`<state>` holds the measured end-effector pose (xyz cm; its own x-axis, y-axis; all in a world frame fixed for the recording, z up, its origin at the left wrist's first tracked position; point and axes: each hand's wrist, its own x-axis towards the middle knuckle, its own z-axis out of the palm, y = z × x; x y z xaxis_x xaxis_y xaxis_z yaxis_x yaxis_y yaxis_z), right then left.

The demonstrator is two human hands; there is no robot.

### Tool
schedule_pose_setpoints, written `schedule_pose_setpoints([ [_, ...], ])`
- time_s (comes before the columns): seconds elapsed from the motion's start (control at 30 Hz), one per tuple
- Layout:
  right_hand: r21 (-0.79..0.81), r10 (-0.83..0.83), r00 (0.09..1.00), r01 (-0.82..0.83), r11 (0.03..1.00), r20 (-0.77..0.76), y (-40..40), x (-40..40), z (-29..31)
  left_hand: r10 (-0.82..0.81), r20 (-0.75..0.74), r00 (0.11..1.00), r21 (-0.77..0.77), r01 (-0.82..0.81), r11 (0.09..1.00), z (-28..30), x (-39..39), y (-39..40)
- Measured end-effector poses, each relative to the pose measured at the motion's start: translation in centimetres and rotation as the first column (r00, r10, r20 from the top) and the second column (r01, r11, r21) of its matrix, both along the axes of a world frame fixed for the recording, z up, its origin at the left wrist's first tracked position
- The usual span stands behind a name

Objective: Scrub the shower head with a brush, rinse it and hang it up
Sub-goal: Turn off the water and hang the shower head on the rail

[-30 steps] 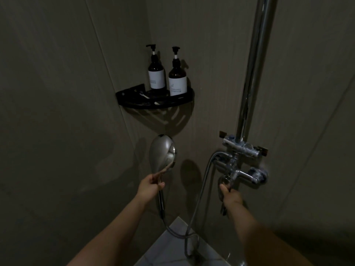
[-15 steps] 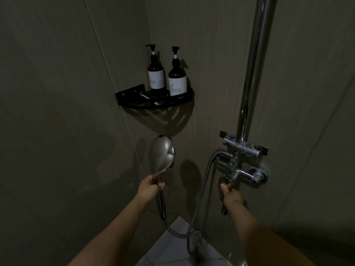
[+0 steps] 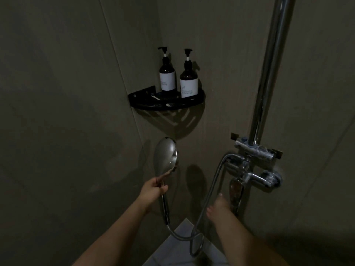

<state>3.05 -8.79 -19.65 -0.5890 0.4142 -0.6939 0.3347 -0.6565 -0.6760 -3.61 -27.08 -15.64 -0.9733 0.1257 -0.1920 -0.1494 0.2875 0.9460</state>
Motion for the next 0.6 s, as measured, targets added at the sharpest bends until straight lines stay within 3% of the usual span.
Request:
schedule_pose_setpoints([
  [0.13, -0.165, 0.050, 0.987, -0.076, 0.983, -0.154, -2.3, -2.9, 2.1, -0.035, 0.030, 0.999, 0.006, 0.035, 0.999, -0.3, 0.0, -1.3],
  [0.27, -0.224, 0.070, 0.952, -0.142, 0.964, -0.298, -3.8, -5.0, 3.4, -0.038, 0.098, 0.994, 0.063, 0.032, 0.997, -1.0, -0.1, -2.4],
  [0.6, -0.215, 0.101, 0.930, -0.186, 0.959, -0.353, -6.2, -6.4, 5.1, -0.060, 0.161, 0.985, 0.085, 0.047, 0.995, -1.6, -0.6, -4.4],
])
